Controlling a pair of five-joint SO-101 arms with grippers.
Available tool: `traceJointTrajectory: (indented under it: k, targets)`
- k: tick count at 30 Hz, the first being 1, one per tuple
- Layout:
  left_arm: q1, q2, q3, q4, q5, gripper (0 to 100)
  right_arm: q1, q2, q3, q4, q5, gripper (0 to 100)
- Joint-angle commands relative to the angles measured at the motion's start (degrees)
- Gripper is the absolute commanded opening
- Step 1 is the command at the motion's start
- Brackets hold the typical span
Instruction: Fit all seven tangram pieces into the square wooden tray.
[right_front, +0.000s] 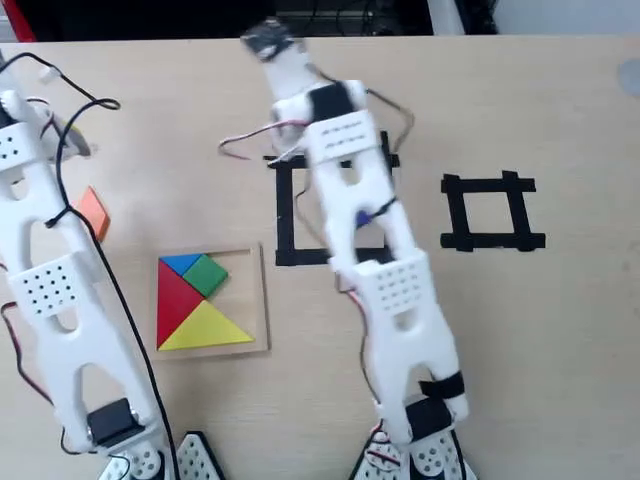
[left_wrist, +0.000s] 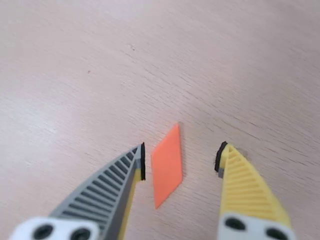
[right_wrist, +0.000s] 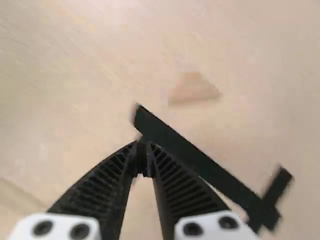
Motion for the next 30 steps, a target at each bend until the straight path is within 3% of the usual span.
traceJointTrajectory:
  k: [1, 6, 10, 21, 25, 30]
  targets:
    - [-2.1, -4.0, -0.2, 0.4, 0.1, 25, -6.0, 10.8, -10.9, -14.0, -0.9, 1.2]
    - [-4.5, -4.0, -0.2, 0.4, -0.7, 25, -3.3, 23.6, -17.2, -34.8, -3.3, 1.2]
    - [-5.1, -4.0, -0.1, 0.4, -3.6, 25, -3.5, 27.6, -22.5, -34.6, -11.8, 1.2]
    - [-5.1, -4.2, 6.0, 0.4, -3.6, 25, -3.2, 29.6, -24.9, -36.7, -12.1, 1.1]
    - [-5.9, -7.6, 8.0, 0.4, -3.6, 25, -2.5, 29.6, -25.5, -32.7, -11.9, 1.1]
    - [-5.8, -14.8, 14.1, 0.4, -3.9, 25, -2.2, 25.8, -26.3, -13.8, -12.0, 1.1]
